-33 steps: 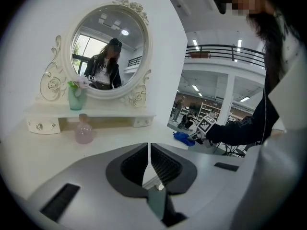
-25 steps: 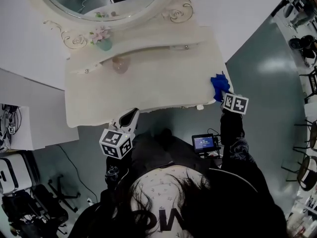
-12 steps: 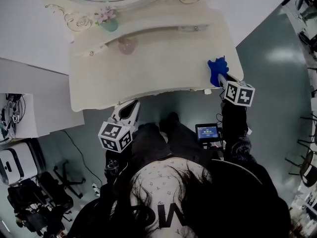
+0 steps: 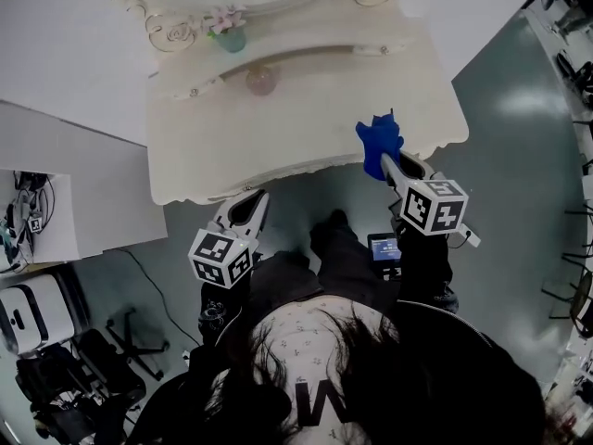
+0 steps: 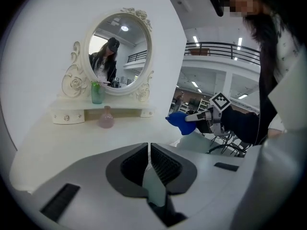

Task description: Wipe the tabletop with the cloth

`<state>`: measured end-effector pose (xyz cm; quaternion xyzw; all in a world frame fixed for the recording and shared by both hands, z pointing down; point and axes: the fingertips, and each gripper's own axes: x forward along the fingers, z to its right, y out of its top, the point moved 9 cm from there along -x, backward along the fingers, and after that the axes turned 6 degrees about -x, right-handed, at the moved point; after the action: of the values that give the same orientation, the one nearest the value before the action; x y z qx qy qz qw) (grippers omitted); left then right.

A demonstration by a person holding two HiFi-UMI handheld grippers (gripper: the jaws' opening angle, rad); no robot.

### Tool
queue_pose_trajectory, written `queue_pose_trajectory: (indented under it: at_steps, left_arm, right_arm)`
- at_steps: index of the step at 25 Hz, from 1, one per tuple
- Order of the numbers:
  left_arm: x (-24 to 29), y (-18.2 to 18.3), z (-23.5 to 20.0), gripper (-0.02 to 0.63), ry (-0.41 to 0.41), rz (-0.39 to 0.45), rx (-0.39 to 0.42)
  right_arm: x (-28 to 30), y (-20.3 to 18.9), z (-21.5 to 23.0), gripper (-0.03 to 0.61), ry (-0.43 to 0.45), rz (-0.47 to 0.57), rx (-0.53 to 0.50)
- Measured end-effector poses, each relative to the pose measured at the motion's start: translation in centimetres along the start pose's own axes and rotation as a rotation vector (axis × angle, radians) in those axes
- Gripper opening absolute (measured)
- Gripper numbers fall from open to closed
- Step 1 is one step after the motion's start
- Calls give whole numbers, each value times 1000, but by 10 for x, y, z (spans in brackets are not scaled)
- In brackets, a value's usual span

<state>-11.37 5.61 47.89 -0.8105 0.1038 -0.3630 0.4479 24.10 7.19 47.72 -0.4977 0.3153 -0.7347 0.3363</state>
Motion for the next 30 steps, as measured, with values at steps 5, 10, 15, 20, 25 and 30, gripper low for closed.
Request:
queue_pose_trajectory:
  at_steps: [5,10,15,20,25,30]
  left_arm:
    - [-59,0,-22,2,-26,60,6]
    - [-113,-2,-28,2,-88,126,64]
    - [-156,-30,-37,2,-152,115,63]
    - [-184,-57,-35,2,-213,108,47]
    - [-200,-74,-31,2,-233,113,39]
    - [-207,-79,-19,2,-235,129,53]
  right_arm:
    - [-12,-20,-83,83,31,35,8]
    - [-29,-53,-157,83,43,41,15]
    - [-39,-77,-219,83,39,43,16]
    - [-60,-96,-262,83,21,19,-23]
    - [-77,-113,-286,83,14,6,-48]
    - [-87,-122,-289,83,32,0,-57]
